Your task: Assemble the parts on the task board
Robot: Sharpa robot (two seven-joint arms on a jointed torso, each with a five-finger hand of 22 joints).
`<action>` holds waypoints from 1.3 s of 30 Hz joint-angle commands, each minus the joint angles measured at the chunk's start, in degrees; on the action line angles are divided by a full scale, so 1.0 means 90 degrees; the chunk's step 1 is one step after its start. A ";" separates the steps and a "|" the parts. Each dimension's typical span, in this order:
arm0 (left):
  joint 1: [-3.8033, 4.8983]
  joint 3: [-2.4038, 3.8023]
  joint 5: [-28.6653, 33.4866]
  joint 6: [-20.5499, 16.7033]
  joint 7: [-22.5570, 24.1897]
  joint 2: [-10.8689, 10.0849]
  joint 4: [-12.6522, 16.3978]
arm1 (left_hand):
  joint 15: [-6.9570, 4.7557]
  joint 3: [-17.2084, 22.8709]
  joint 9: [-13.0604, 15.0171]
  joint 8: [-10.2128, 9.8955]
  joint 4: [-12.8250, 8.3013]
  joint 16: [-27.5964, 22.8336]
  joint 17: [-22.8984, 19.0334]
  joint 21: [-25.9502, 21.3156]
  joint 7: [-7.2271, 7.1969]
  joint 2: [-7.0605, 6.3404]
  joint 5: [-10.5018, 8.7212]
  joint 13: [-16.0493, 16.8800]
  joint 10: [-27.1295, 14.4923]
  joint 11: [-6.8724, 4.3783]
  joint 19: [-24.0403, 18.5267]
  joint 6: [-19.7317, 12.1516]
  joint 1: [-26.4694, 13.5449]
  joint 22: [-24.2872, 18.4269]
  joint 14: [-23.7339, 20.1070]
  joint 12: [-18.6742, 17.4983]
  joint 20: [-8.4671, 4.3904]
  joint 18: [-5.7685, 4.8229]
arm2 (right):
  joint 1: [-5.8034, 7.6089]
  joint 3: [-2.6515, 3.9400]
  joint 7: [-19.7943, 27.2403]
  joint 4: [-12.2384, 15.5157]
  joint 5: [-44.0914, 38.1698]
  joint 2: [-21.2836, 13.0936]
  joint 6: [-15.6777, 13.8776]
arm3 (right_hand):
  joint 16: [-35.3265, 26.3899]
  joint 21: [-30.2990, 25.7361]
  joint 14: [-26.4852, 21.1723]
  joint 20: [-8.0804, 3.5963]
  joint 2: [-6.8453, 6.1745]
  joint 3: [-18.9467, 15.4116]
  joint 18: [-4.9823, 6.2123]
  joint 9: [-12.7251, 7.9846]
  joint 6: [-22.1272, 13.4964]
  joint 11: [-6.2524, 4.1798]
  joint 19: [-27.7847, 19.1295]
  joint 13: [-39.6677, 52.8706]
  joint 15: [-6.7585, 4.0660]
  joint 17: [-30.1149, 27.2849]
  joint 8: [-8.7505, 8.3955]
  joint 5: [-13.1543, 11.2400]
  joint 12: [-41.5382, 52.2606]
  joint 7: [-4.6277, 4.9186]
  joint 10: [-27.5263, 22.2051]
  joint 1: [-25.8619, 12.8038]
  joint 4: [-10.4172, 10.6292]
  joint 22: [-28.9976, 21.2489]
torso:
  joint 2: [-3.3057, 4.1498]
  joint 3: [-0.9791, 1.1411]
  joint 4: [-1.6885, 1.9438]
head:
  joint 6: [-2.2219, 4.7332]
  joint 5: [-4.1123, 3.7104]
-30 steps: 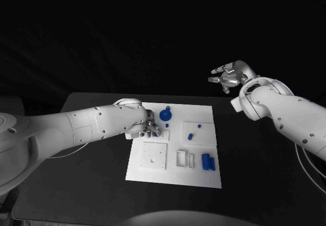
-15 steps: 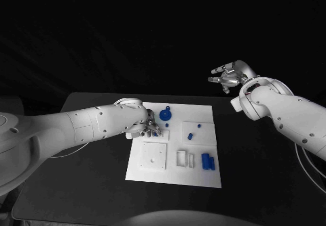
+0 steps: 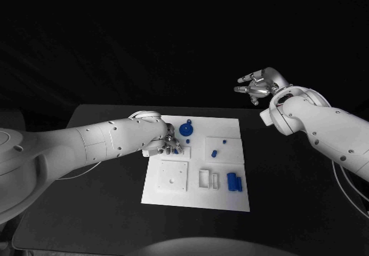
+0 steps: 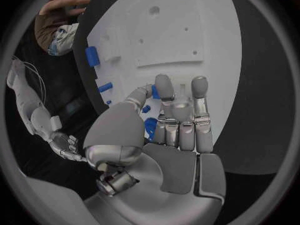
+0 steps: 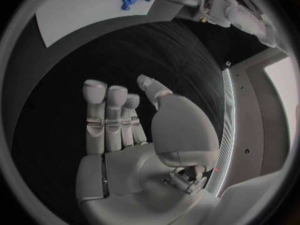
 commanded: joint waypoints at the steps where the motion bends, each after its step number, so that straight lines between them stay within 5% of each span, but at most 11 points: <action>1: -0.0110 -0.0051 -0.0025 0.0027 -0.0001 0.0028 -0.0013 | -0.0033 0.0206 -0.0026 -0.0046 -0.0161 -0.0020 -0.0014 -0.0035 -0.0301 -0.0023 -0.0221 -0.0009 0.0170 -0.0125 0.0013 0.0327 0.0034 0.0111 0.0001 0.0030 0.0001 -0.0040 | -0.0009 0.0003 0.0026 0.0005 -0.0026 0.0006 0.0070 | -0.0029 0.0015 0.0064 -0.0043 0.0004 -0.0006 0.0100 -0.0005 0.0044 0.0007 0.0320 -0.0004 0.0000 0.0007 -0.0021 0.0026 0.0011 -0.0008 -0.0041 -0.0054 -0.0042 -0.0007 | -0.0002 0.0003 0.0007 | -0.0006 -0.0007; 8: -0.0117 -0.0051 -0.0080 0.0019 0.0002 0.0002 -0.0030 | -0.0038 -0.0018 -0.0081 -0.0046 0.0094 -0.0024 -0.0032 -0.0092 -0.0329 -0.0180 -0.0499 -0.0017 0.0169 -0.0135 0.0037 0.0355 0.0070 0.0113 -0.0005 0.0032 -0.0007 -0.0065 | -0.0027 0.0003 0.0033 -0.0003 -0.0026 0.0006 0.0068 | -0.0041 -0.0007 0.0064 -0.0042 0.0011 -0.0019 0.0101 -0.0005 0.0034 0.0010 0.0318 -0.0024 0.0001 0.0007 -0.0022 0.0026 -0.0014 -0.0005 -0.0055 -0.0066 -0.0049 -0.0023 | -0.0003 0.0000 0.0009 | -0.0016 -0.0011; 10: -0.0119 -0.0051 -0.0106 0.0025 -0.0001 -0.0010 -0.0032 | -0.0041 -0.0140 -0.0104 -0.0045 0.0221 -0.0023 -0.0037 -0.0109 -0.0336 -0.0205 -0.0817 -0.0013 0.0172 -0.0135 0.0043 0.0381 0.0108 0.0113 -0.0007 0.0039 -0.0007 -0.0071 | -0.0034 0.0003 0.0035 -0.0003 -0.0026 0.0002 0.0065 | -0.0041 -0.0007 0.0064 -0.0042 0.0011 -0.0019 0.0101 -0.0005 0.0034 0.0010 0.0318 -0.0024 0.0001 0.0007 -0.0022 0.0026 -0.0014 -0.0005 -0.0055 -0.0066 -0.0049 -0.0023 | -0.0004 0.0000 0.0012 | -0.0014 -0.0013; 15: -0.0122 -0.0051 -0.0193 0.0032 0.0001 -0.0030 -0.0029 | -0.0042 -0.0307 -0.0136 -0.0046 0.0394 -0.0018 -0.0040 -0.0135 -0.0349 -0.0293 -0.1038 -0.0010 0.0169 -0.0142 0.0055 0.0409 0.0226 0.0115 -0.0008 0.0045 -0.0010 -0.0077 | -0.0044 0.0003 0.0039 0.0000 -0.0026 -0.0007 0.0054 | -0.0041 -0.0007 0.0064 -0.0042 0.0011 -0.0019 0.0101 -0.0005 0.0034 0.0010 0.0318 -0.0024 0.0001 0.0007 -0.0022 0.0026 -0.0014 -0.0005 -0.0055 -0.0066 -0.0049 -0.0023 | -0.0002 -0.0003 0.0009 | -0.0019 -0.0013; 17: -0.0124 -0.0051 -0.0206 0.0032 0.0002 -0.0033 -0.0027 | -0.0042 -0.0388 -0.0130 -0.0042 0.0461 -0.0012 -0.0031 -0.0140 -0.0354 -0.0315 -0.1359 -0.0008 0.0170 -0.0143 0.0056 0.0438 0.0210 0.0115 -0.0004 0.0051 -0.0010 -0.0079 | -0.0046 0.0003 0.0040 0.0000 -0.0025 -0.0008 0.0052 | -0.0041 -0.0007 0.0064 -0.0042 0.0011 -0.0019 0.0101 -0.0005 0.0034 0.0010 0.0318 -0.0024 0.0001 0.0007 -0.0022 0.0026 -0.0014 -0.0005 -0.0055 -0.0066 -0.0049 -0.0023 | -0.0002 -0.0005 0.0009 | -0.0017 -0.0013; 20: -0.0127 -0.0051 -0.0224 0.0028 0.0005 -0.0035 -0.0022 | -0.0043 -0.0514 -0.0130 -0.0045 0.0621 -0.0011 -0.0036 -0.0153 -0.0355 -0.0349 -0.1453 -0.0007 0.0170 -0.0143 0.0064 0.0449 0.0318 0.0116 -0.0005 0.0052 -0.0011 -0.0083 | -0.0049 0.0003 0.0041 0.0002 -0.0025 -0.0009 0.0048 | -0.0041 -0.0007 0.0064 -0.0042 0.0011 -0.0019 0.0101 -0.0005 0.0034 0.0010 0.0318 -0.0024 0.0001 0.0007 -0.0022 0.0026 -0.0014 -0.0005 -0.0055 -0.0066 -0.0049 -0.0023 | -0.0003 -0.0005 0.0010 | -0.0017 -0.0013; 32: -0.0136 -0.0049 -0.0293 -0.0090 0.0007 -0.0061 -0.0024 | -0.0040 -0.0623 -0.0047 -0.0040 0.1202 0.0004 -0.0028 -0.0163 -0.0351 -0.0612 -0.2396 0.0001 0.0171 -0.0139 0.0074 0.0546 0.0410 0.0119 -0.0002 0.0074 -0.0008 -0.0084 | -0.0056 0.0003 0.0047 -0.0001 -0.0022 -0.0010 0.0032 | -0.0052 -0.0024 0.0068 -0.0042 0.0016 -0.0031 0.0104 -0.0004 0.0032 0.0008 0.0319 -0.0035 0.0001 0.0003 -0.0021 0.0028 -0.0023 -0.0006 -0.0058 -0.0069 -0.0041 -0.0037 | -0.0003 -0.0006 0.0006 | -0.0019 -0.0010; 36: -0.0137 -0.0047 -0.0340 -0.0134 0.0005 -0.0096 -0.0018 | -0.0039 -0.0577 0.0021 -0.0038 0.1487 0.0018 -0.0013 -0.0162 -0.0346 -0.0770 -0.2812 0.0003 0.0171 -0.0136 0.0079 0.0592 0.0428 0.0119 0.0007 0.0090 -0.0007 -0.0081 | -0.0058 0.0003 0.0048 -0.0001 -0.0019 -0.0013 0.0024 | -0.0052 -0.0024 0.0068 -0.0042 0.0016 -0.0031 0.0104 -0.0004 0.0032 0.0008 0.0319 -0.0035 0.0001 0.0003 -0.0021 0.0028 -0.0023 -0.0006 -0.0058 -0.0069 -0.0041 -0.0037 | -0.0003 -0.0004 0.0008 | -0.0015 -0.0010; 37: -0.0137 -0.0047 -0.0358 -0.0142 0.0003 -0.0107 -0.0013 | -0.0036 -0.0567 0.0052 -0.0022 0.1600 0.0082 0.0080 -0.0154 -0.0353 -0.0862 -0.3151 0.0019 0.0176 -0.0143 0.0088 0.0649 0.0382 0.0123 0.0048 0.0138 -0.0001 -0.0079 | -0.0059 0.0003 0.0049 -0.0001 -0.0019 -0.0015 0.0022 | -0.0052 -0.0024 0.0068 -0.0042 0.0016 -0.0031 0.0104 -0.0004 0.0032 0.0008 0.0319 -0.0035 0.0001 0.0003 -0.0021 0.0028 -0.0023 -0.0006 -0.0058 -0.0069 -0.0041 -0.0037 | 0.0000 -0.0005 0.0008 | -0.0017 -0.0012; 39: -0.0137 -0.0045 -0.0383 -0.0155 0.0000 -0.0127 -0.0003 | -0.0040 -0.0604 0.0103 -0.0019 0.1832 0.0112 0.0114 -0.0148 -0.0342 -0.1102 -0.3252 0.0023 0.0175 -0.0140 0.0090 0.0694 0.0270 0.0122 0.0050 0.0176 -0.0003 -0.0070 | -0.0061 0.0003 0.0049 0.0002 -0.0018 -0.0020 0.0018 | -0.0052 -0.0024 0.0068 -0.0042 0.0016 -0.0031 0.0104 -0.0004 0.0032 0.0008 0.0319 -0.0035 0.0001 0.0003 -0.0021 0.0028 -0.0023 -0.0006 -0.0058 -0.0069 -0.0041 -0.0037 | 0.0002 -0.0007 0.0008 | -0.0012 -0.0013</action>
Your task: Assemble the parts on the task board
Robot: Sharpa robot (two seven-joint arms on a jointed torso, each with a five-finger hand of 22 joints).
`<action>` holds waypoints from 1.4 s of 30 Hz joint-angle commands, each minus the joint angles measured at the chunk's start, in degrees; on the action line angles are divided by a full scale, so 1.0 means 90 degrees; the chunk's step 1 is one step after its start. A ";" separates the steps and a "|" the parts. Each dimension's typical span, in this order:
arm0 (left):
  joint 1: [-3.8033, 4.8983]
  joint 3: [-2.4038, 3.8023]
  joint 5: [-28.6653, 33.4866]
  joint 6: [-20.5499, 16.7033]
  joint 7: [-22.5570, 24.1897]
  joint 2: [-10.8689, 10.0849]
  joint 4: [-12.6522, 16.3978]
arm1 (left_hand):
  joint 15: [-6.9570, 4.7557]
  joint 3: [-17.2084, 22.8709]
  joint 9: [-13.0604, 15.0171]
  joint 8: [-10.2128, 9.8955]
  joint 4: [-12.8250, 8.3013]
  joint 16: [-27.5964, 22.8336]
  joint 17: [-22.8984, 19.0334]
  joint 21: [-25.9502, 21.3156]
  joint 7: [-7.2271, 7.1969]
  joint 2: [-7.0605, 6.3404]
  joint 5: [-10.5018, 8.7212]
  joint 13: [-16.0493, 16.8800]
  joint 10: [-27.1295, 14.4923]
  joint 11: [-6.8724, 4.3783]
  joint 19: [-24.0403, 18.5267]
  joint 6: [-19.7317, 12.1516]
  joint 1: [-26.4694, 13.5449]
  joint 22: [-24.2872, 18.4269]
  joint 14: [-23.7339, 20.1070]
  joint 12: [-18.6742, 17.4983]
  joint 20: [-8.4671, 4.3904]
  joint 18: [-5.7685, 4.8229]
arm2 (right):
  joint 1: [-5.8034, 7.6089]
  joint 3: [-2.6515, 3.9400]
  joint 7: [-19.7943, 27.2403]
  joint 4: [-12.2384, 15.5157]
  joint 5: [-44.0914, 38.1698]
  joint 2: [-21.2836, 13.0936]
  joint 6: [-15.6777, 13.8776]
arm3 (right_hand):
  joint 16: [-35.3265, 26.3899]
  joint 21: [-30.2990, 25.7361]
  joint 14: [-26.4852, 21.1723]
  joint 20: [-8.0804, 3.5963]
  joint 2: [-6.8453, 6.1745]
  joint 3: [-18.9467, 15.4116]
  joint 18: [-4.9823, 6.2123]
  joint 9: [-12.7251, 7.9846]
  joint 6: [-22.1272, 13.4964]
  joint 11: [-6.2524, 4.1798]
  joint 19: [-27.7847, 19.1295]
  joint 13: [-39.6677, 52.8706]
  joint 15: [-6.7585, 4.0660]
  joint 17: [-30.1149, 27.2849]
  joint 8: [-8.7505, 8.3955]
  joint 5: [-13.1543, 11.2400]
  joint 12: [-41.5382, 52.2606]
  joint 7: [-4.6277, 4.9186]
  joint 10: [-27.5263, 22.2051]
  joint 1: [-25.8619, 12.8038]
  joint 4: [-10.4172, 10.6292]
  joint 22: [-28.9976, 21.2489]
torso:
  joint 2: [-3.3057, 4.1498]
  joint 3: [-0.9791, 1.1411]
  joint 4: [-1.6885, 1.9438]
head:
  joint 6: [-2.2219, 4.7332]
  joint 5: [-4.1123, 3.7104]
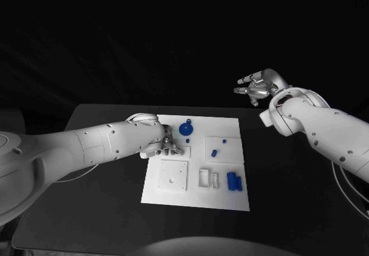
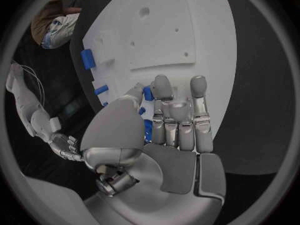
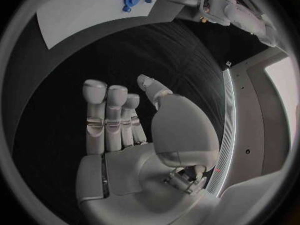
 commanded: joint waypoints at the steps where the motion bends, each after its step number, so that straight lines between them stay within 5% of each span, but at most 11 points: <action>1: -0.0036 -0.0023 -0.0181 -0.0041 -0.0079 -0.0051 0.0009 | -0.0017 -0.0082 0.0047 0.0036 0.0287 0.0023 0.0026 -0.0008 -0.0006 -0.0302 -0.0133 0.0000 0.0313 -0.0005 0.0040 0.0060 -0.0157 0.0124 0.0012 0.0032 -0.0013 -0.0075 | -0.0007 0.0003 0.0043 0.0008 -0.0018 -0.0009 0.0020 | -0.0021 -0.0024 0.0022 -0.0042 0.0016 -0.0012 0.0104 -0.0004 0.0037 0.0008 0.0319 -0.0006 0.0001 0.0004 -0.0021 0.0028 -0.0023 -0.0002 -0.0057 -0.0069 -0.0022 -0.0006 | 0.0003 -0.0001 0.0003 | 0.0009 -0.0004; 5: -0.0035 -0.0014 -0.0180 -0.0051 -0.0055 -0.0107 0.0054 | -0.0028 -0.0936 0.0096 0.0021 0.0725 -0.0011 -0.0002 -0.0009 -0.0002 -0.0315 -0.0130 -0.0062 0.0312 -0.0003 0.0030 0.0033 -0.0065 0.0120 -0.0011 0.0016 -0.0039 -0.0107 | -0.0010 0.0003 0.0043 0.0010 -0.0019 -0.0018 0.0014 | -0.0021 -0.0024 0.0022 -0.0042 0.0016 -0.0012 0.0104 -0.0004 0.0037 0.0008 0.0319 -0.0006 0.0001 0.0004 -0.0021 0.0028 -0.0023 -0.0002 -0.0057 -0.0069 -0.0022 -0.0006 | -0.0002 0.0000 0.0006 | 0.0012 -0.0010; 8: -0.0033 0.0011 -0.0142 -0.0053 -0.0023 -0.0149 0.0104 | -0.0025 -0.1174 0.0080 0.0011 0.0773 -0.0036 -0.0035 -0.0015 0.0005 -0.0482 -0.0126 -0.0081 0.0308 0.0003 0.0019 0.0009 -0.0307 0.0119 -0.0033 0.0000 -0.0040 -0.0114 | -0.0012 0.0003 0.0041 0.0013 -0.0026 -0.0027 0.0009 | -0.0029 -0.0033 0.0023 -0.0042 0.0013 -0.0015 0.0105 -0.0004 0.0032 0.0007 0.0318 -0.0016 0.0000 0.0002 -0.0021 0.0043 -0.0035 -0.0001 -0.0064 -0.0061 -0.0026 -0.0015 | -0.0004 0.0001 0.0011 | 0.0024 -0.0010; 12: -0.0025 0.0043 -0.0092 -0.0073 -0.0005 -0.0201 0.0183 | -0.0025 -0.1586 0.0043 0.0015 0.0779 -0.0062 -0.0057 -0.0023 0.0010 -0.0460 -0.0125 -0.0110 0.0309 0.0006 0.0013 -0.0015 -0.0397 0.0117 -0.0044 -0.0017 -0.0043 -0.0121 | -0.0014 0.0003 0.0039 0.0009 -0.0030 -0.0034 0.0001 | -0.0030 -0.0032 0.0023 -0.0042 0.0009 -0.0013 0.0104 -0.0004 0.0031 0.0007 0.0318 -0.0017 0.0000 0.0002 -0.0021 0.0047 -0.0035 -0.0001 -0.0064 -0.0056 -0.0032 -0.0015 | -0.0006 0.0002 0.0009 | 0.0034 -0.0006; 18: -0.0014 0.0182 -0.0064 -0.0103 -0.0019 -0.0258 0.0251 | -0.0028 -0.1663 0.0018 0.0016 0.0784 -0.0075 -0.0065 -0.0029 0.0012 -0.0470 -0.0124 -0.0126 0.0310 0.0007 0.0017 -0.0028 -0.0471 0.0117 -0.0046 -0.0019 -0.0049 -0.0125 | -0.0018 0.0003 0.0039 0.0005 -0.0032 -0.0040 -0.0003 | -0.0030 -0.0032 0.0023 -0.0042 0.0009 -0.0013 0.0104 -0.0004 0.0031 0.0007 0.0318 -0.0017 0.0000 0.0002 -0.0021 0.0047 -0.0035 -0.0001 -0.0064 -0.0056 -0.0032 -0.0015 | -0.0004 0.0001 -0.0003 | 0.0049 0.0009; 23: 0.0022 0.0417 -0.0020 -0.0041 -0.0040 -0.0373 0.0380 | -0.0027 -0.1629 -0.0002 0.0013 0.0780 -0.0103 -0.0094 -0.0039 0.0017 -0.0408 -0.0125 -0.0145 0.0306 0.0010 0.0013 -0.0043 -0.0438 0.0116 -0.0062 -0.0030 -0.0052 -0.0133 | -0.0023 0.0003 0.0040 0.0005 -0.0033 -0.0051 -0.0004 | -0.0031 -0.0031 0.0024 -0.0042 0.0010 -0.0013 0.0104 -0.0004 0.0031 0.0007 0.0318 -0.0018 0.0000 0.0002 -0.0021 0.0050 -0.0036 -0.0001 -0.0064 -0.0058 -0.0032 -0.0015 | -0.0006 0.0005 0.0010 | 0.0074 0.0020; 26: 0.0074 0.0588 -0.0005 0.0072 -0.0054 -0.0464 0.0470 | -0.0011 -0.1491 -0.0022 0.0006 0.0761 -0.0137 -0.0139 -0.0060 0.0035 -0.0234 -0.0120 -0.0155 0.0300 0.0026 -0.0015 -0.0088 -0.0331 0.0112 -0.0101 -0.0065 -0.0036 -0.0136 | -0.0024 0.0003 0.0040 0.0003 -0.0032 -0.0057 -0.0004 | -0.0034 -0.0027 0.0027 -0.0043 0.0012 -0.0015 0.0104 -0.0003 0.0028 0.0008 0.0319 -0.0022 0.0000 0.0002 -0.0020 0.0061 -0.0037 0.0000 -0.0062 -0.0070 -0.0033 -0.0018 | -0.0008 0.0004 0.0012 | 0.0100 0.0028; 30: 0.0253 0.0712 0.0018 0.0185 -0.0064 -0.0575 0.0475 | 0.0022 -0.1353 -0.0088 -0.0005 0.0691 -0.0232 -0.0295 -0.0107 0.0081 0.0040 -0.0092 -0.0166 0.0283 0.0061 -0.0061 -0.0225 -0.0157 0.0102 -0.0202 -0.0168 0.0000 -0.0124 | -0.0026 0.0003 0.0041 -0.0007 -0.0023 -0.0062 -0.0003 | -0.0036 -0.0035 0.0026 -0.0043 0.0011 -0.0019 0.0105 -0.0004 0.0026 0.0009 0.0319 -0.0028 0.0001 0.0002 -0.0021 0.0075 -0.0043 -0.0001 -0.0064 -0.0083 -0.0026 -0.0022 | -0.0014 0.0005 0.0010 | 0.0158 0.0072; 33: 0.0388 0.0746 0.0115 0.0251 -0.0050 -0.0591 0.0352 | 0.0072 -0.1473 -0.0479 0.0008 0.0363 -0.0354 -0.0526 -0.0228 0.0148 0.0344 0.0167 -0.0116 0.0284 0.0100 -0.0086 -0.0412 -0.0033 0.0091 -0.0319 -0.0407 0.0054 -0.0091 | -0.0026 0.0003 0.0042 -0.0016 -0.0012 -0.0063 0.0000 | -0.0036 -0.0035 0.0026 -0.0043 0.0011 -0.0019 0.0105 -0.0004 0.0026 0.0009 0.0319 -0.0028 0.0001 0.0002 -0.0021 0.0075 -0.0043 -0.0001 -0.0064 -0.0083 -0.0026 -0.0022 | -0.0007 0.0010 0.0001 | 0.0203 0.0099; 37: 0.0554 0.0771 0.0274 0.0376 0.0030 -0.0532 0.0023 | 0.0092 -0.1732 -0.1089 0.0010 -0.0209 -0.0419 -0.0638 -0.0360 0.0193 0.0837 0.0932 -0.0068 0.0269 0.0130 -0.0094 -0.0543 0.0172 0.0080 -0.0375 -0.0609 0.0085 -0.0083 | -0.0027 0.0003 0.0045 -0.0030 -0.0005 -0.0059 0.0004 | -0.0037 -0.0027 0.0029 -0.0043 0.0010 -0.0019 0.0103 -0.0004 0.0025 0.0008 0.0320 -0.0025 -0.0001 0.0003 -0.0021 0.0105 -0.0037 -0.0001 -0.0060 -0.0087 -0.0023 -0.0022 | 0.0004 0.0005 -0.0018 | 0.0251 0.0101; 42: 0.0648 0.0783 0.0376 0.0418 0.0188 -0.0325 -0.0535 | 0.0097 -0.2098 -0.1379 0.0023 -0.0545 -0.0367 -0.0708 -0.0496 0.0192 0.1119 0.0990 0.0068 0.0271 0.0119 -0.0044 -0.0529 0.0185 0.0112 -0.0404 -0.0698 0.0086 -0.0094 | -0.0027 0.0003 0.0047 -0.0038 -0.0003 -0.0042 -0.0005 | -0.0038 -0.0029 0.0031 -0.0043 0.0009 -0.0017 0.0103 -0.0004 0.0026 0.0008 0.0319 -0.0024 -0.0001 0.0004 -0.0020 0.0134 -0.0035 -0.0001 -0.0059 -0.0095 -0.0018 -0.0025 | 0.0032 0.0001 -0.0051 | 0.0320 0.0122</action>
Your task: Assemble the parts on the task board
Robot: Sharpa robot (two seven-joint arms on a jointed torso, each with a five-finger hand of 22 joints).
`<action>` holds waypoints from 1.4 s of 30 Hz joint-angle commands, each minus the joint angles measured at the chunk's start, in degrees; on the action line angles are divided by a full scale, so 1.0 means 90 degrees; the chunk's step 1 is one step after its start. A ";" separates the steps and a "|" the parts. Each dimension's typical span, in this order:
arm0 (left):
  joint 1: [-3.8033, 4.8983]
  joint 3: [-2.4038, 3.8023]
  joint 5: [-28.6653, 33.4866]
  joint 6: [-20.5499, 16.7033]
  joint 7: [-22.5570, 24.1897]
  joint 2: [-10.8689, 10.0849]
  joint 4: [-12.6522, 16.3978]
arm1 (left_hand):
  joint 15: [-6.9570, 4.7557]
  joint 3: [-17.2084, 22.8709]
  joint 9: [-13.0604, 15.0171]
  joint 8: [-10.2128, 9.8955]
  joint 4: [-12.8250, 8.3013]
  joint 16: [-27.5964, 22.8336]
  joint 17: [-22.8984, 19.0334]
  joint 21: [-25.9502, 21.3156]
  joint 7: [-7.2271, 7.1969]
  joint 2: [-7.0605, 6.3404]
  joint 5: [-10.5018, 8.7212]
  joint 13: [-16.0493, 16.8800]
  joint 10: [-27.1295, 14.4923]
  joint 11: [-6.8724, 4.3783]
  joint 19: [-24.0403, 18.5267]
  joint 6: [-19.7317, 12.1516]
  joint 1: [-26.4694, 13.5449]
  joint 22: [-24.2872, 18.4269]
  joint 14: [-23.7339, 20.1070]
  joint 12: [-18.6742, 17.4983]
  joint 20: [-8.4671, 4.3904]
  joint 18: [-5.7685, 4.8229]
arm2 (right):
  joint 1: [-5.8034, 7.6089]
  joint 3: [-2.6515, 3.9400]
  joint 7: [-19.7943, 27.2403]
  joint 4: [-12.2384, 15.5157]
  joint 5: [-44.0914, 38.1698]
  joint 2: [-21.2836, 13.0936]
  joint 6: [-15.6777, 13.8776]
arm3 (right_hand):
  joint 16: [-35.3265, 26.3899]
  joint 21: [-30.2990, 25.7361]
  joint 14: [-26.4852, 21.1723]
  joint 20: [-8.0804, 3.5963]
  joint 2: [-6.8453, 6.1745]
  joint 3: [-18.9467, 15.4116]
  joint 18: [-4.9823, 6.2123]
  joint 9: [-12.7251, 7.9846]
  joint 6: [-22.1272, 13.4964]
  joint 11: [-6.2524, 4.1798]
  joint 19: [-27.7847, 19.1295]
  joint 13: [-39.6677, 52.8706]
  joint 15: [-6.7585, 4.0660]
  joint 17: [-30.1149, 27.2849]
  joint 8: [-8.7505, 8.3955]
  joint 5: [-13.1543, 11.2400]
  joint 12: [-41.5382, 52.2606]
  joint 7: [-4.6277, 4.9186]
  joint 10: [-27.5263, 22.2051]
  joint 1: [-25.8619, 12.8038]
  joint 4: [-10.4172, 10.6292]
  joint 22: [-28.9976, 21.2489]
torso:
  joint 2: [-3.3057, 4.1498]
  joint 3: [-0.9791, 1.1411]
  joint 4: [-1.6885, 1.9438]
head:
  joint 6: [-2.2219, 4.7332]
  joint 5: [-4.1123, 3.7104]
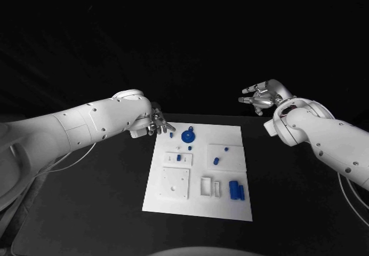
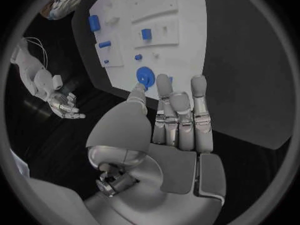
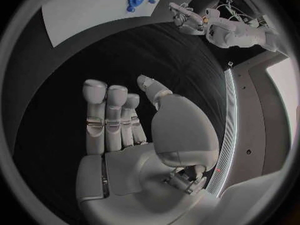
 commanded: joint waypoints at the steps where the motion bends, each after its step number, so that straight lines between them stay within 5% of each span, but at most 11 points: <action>1: 0.0028 0.0005 0.0204 0.0225 0.0271 0.0185 -0.0354 | -0.0009 -0.0107 -0.0070 0.0010 -0.0095 0.0012 -0.0025 -0.0048 0.0000 0.0080 0.0021 0.0046 0.0246 0.0029 0.0038 -0.0024 0.0015 0.0110 -0.0048 -0.0037 0.0007 -0.0027 | -0.0004 0.0003 0.0047 0.0002 -0.0005 0.0015 0.0004 | -0.0039 -0.0023 0.0031 -0.0044 -0.0020 -0.0015 0.0101 -0.0004 0.0042 -0.0015 0.0320 -0.0003 -0.0002 0.0005 -0.0021 0.0070 -0.0036 -0.0003 -0.0033 -0.0070 -0.0018 -0.0007 | 0.0039 0.0001 -0.0055 | 0.0065 0.0033; 6: 0.0042 0.0006 -0.0014 0.0213 0.0471 0.0480 -0.0920 | -0.0005 -0.0143 -0.0112 0.0009 -0.0144 0.0039 -0.0054 -0.0072 -0.0001 0.0091 0.0060 0.0081 0.0254 0.0033 0.0038 -0.0007 0.0023 0.0118 -0.0058 -0.0055 0.0013 -0.0031 | -0.0005 0.0003 0.0049 0.0027 -0.0005 0.0021 0.0001 | -0.0040 -0.0030 0.0032 -0.0045 -0.0022 -0.0015 0.0102 -0.0004 0.0042 -0.0016 0.0320 -0.0004 -0.0002 0.0006 -0.0020 0.0082 -0.0035 -0.0004 -0.0031 -0.0076 -0.0015 -0.0012 | 0.0086 0.0009 -0.0104 | 0.0129 0.0083; 14: 0.0017 0.0002 -0.0248 0.0285 0.0690 0.0793 -0.1616 | 0.0008 -0.0099 -0.0201 0.0010 -0.0071 0.0004 -0.0150 -0.0110 0.0026 -0.0094 0.0070 0.0087 0.0240 0.0049 0.0033 -0.0056 -0.0029 0.0115 -0.0091 -0.0171 0.0023 -0.0025 | -0.0004 0.0004 0.0042 0.0079 0.0008 0.0003 -0.0007 | -0.0042 -0.0027 0.0035 -0.0044 -0.0026 -0.0049 0.0101 -0.0004 0.0027 -0.0014 0.0320 -0.0007 -0.0001 0.0005 -0.0022 0.0083 -0.0036 -0.0004 -0.0028 -0.0089 -0.0004 -0.0015 | 0.0174 0.0029 -0.0199 | 0.0213 0.0144; 16: -0.0006 0.0000 -0.0227 0.0381 0.0737 0.0852 -0.1766 | 0.0023 -0.0047 -0.0462 0.0001 -0.0019 0.0041 -0.0174 -0.0121 0.0064 -0.0133 0.0051 0.0109 0.0232 0.0056 0.0027 -0.0140 -0.0050 0.0120 -0.0108 -0.0182 0.0035 -0.0022 | -0.0003 0.0004 0.0040 0.0092 0.0010 -0.0005 -0.0013 | -0.0043 -0.0028 0.0036 -0.0044 -0.0024 -0.0061 0.0102 -0.0004 0.0027 -0.0013 0.0320 -0.0008 -0.0001 0.0006 -0.0020 0.0067 -0.0036 -0.0002 -0.0027 -0.0093 0.0003 -0.0017 | 0.0191 0.0035 -0.0212 | 0.0228 0.0164; 24: -0.0123 -0.0009 -0.0153 0.0561 0.0830 0.0992 -0.2087 | 0.0044 0.0004 -0.1087 0.0009 0.0022 0.0105 -0.0240 -0.0114 0.0113 -0.0194 -0.0007 0.0129 0.0220 0.0083 0.0014 -0.0194 -0.0093 0.0123 -0.0151 -0.0203 0.0057 -0.0004 | -0.0002 0.0004 0.0032 0.0111 0.0013 -0.0017 -0.0020 | -0.0044 -0.0019 0.0038 -0.0043 -0.0018 -0.0095 0.0102 -0.0003 0.0023 -0.0013 0.0322 -0.0013 0.0000 0.0006 -0.0020 0.0066 -0.0042 -0.0004 -0.0029 -0.0092 0.0021 -0.0018 | 0.0248 0.0032 -0.0229 | 0.0258 0.0171; 42: -0.0210 -0.0054 -0.0136 0.0792 0.0755 0.1113 -0.2324 | 0.0060 0.0152 -0.1242 0.0009 0.0261 0.0154 -0.0294 -0.0099 0.0139 -0.0337 -0.0117 0.0149 0.0200 0.0102 -0.0018 -0.0254 -0.0178 0.0123 -0.0203 -0.0227 0.0073 0.0003 | -0.0001 0.0004 0.0033 0.0101 0.0017 0.0014 -0.0022 | -0.0047 -0.0023 0.0041 -0.0043 -0.0011 -0.0145 0.0103 -0.0004 0.0022 -0.0013 0.0320 -0.0012 0.0000 0.0007 -0.0022 0.0073 -0.0039 -0.0005 -0.0027 -0.0081 0.0053 -0.0028 | 0.0244 0.0027 -0.0226 | 0.0271 0.0174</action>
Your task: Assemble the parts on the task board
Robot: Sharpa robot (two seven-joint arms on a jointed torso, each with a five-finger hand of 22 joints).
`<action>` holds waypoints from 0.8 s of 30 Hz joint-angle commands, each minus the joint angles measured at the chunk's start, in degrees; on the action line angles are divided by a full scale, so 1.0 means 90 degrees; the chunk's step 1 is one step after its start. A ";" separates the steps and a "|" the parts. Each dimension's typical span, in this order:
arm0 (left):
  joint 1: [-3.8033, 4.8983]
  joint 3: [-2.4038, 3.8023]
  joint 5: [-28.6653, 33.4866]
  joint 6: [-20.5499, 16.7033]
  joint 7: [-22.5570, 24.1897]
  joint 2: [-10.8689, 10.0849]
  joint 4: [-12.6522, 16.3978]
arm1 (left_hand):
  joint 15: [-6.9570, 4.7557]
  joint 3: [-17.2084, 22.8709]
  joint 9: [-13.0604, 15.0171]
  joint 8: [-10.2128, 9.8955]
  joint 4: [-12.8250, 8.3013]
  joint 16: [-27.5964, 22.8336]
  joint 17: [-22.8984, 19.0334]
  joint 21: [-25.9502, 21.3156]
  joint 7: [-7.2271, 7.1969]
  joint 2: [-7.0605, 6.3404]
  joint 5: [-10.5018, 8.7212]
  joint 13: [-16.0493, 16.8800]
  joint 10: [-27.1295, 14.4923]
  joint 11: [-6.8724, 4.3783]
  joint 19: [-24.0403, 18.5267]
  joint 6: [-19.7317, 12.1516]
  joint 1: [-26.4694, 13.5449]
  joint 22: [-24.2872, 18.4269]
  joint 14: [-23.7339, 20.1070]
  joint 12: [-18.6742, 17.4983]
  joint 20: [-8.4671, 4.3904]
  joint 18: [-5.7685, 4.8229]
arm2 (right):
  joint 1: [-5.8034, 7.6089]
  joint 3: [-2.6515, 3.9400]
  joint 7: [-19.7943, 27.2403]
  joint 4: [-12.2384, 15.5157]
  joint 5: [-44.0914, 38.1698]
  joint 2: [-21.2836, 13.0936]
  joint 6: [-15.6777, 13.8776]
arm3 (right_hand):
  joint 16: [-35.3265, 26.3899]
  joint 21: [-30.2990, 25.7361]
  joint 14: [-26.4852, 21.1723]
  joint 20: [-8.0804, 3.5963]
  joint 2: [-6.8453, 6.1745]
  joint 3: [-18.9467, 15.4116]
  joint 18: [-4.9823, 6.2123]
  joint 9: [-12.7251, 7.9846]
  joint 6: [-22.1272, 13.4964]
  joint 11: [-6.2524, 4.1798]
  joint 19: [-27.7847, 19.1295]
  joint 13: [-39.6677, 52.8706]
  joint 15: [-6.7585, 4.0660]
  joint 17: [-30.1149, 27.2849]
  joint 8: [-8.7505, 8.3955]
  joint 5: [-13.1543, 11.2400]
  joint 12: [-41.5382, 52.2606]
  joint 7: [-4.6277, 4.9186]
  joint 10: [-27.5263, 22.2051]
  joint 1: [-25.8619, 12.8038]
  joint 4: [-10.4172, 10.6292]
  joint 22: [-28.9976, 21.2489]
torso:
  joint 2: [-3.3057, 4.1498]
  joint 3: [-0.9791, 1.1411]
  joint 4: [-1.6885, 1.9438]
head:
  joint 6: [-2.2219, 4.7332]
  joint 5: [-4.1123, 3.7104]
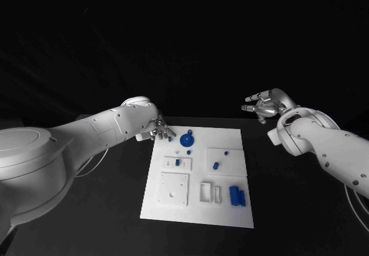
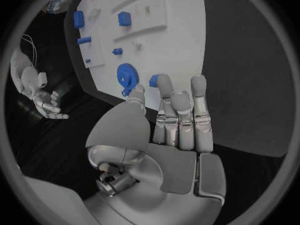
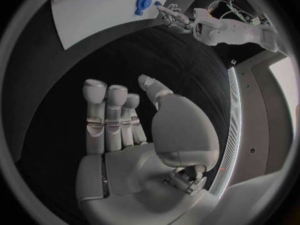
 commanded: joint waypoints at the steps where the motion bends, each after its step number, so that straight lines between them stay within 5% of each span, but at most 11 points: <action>1: -0.0003 -0.0001 0.0005 0.0155 0.0042 0.0019 0.0001 | -0.0008 0.0019 -0.0025 0.0008 0.0043 0.0034 -0.0015 -0.0005 0.0002 -0.0049 -0.0021 0.0012 0.0223 0.0034 -0.0006 -0.0026 0.0016 0.0125 -0.0044 -0.0029 0.0016 -0.0012 | -0.0002 0.0003 0.0035 0.0003 0.0000 0.0010 -0.0004 | -0.0026 -0.0023 0.0041 -0.0042 0.0015 -0.0022 0.0103 -0.0004 0.0027 -0.0012 0.0320 -0.0008 0.0000 0.0008 -0.0022 0.0009 -0.0038 -0.0001 -0.0028 -0.0056 -0.0001 -0.0005 | -0.0001 0.0000 0.0002 | 0.0006 -0.0005; 7: -0.0005 -0.0002 0.0007 0.0178 0.0030 0.0015 -0.0002 | -0.0007 0.0015 -0.0036 0.0009 0.0026 0.0037 -0.0022 -0.0004 0.0002 -0.0021 -0.0009 0.0015 0.0222 0.0034 -0.0006 -0.0024 0.0030 0.0125 -0.0047 -0.0031 0.0016 -0.0012 | -0.0002 0.0003 0.0035 -0.0007 0.0000 0.0016 0.0000 | -0.0026 -0.0023 0.0041 -0.0042 0.0015 -0.0022 0.0103 -0.0004 0.0027 -0.0012 0.0320 -0.0008 0.0000 0.0008 -0.0022 0.0009 -0.0038 -0.0001 -0.0028 -0.0056 -0.0001 -0.0005 | -0.0001 0.0000 -0.0001 | 0.0007 -0.0008; 13: -0.0006 -0.0003 0.0032 0.0266 0.0031 0.0006 -0.0008 | -0.0008 -0.0111 -0.0066 0.0009 -0.0189 0.0055 -0.0051 -0.0005 0.0006 0.0176 0.0080 0.0026 0.0220 0.0036 -0.0014 -0.0024 0.0104 0.0123 -0.0059 -0.0039 0.0018 -0.0011 | -0.0002 0.0003 0.0031 -0.0014 0.0000 0.0018 0.0004 | -0.0026 -0.0023 0.0041 -0.0042 0.0015 -0.0022 0.0103 -0.0004 0.0027 -0.0012 0.0320 -0.0008 0.0000 0.0008 -0.0022 0.0009 -0.0038 -0.0001 -0.0028 -0.0056 -0.0001 -0.0005 | 0.0002 0.0004 0.0006 | 0.0008 -0.0010; 24: -0.0008 -0.0004 0.0187 0.0337 0.0056 0.0007 -0.0003 | -0.0014 -0.0246 -0.0140 0.0007 -0.0645 0.0073 -0.0069 -0.0009 -0.0025 0.0572 0.0620 0.0032 0.0200 0.0023 -0.0038 -0.0036 0.0487 0.0125 -0.0096 -0.0065 0.0010 -0.0026 | -0.0002 0.0003 0.0027 -0.0019 0.0000 0.0030 0.0014 | -0.0027 -0.0002 0.0043 -0.0044 0.0022 -0.0024 0.0100 -0.0003 0.0040 -0.0014 0.0321 0.0000 -0.0002 0.0010 -0.0020 0.0016 -0.0027 -0.0003 -0.0020 -0.0038 0.0011 -0.0009 | 0.0002 0.0004 -0.0001 | 0.0010 -0.0003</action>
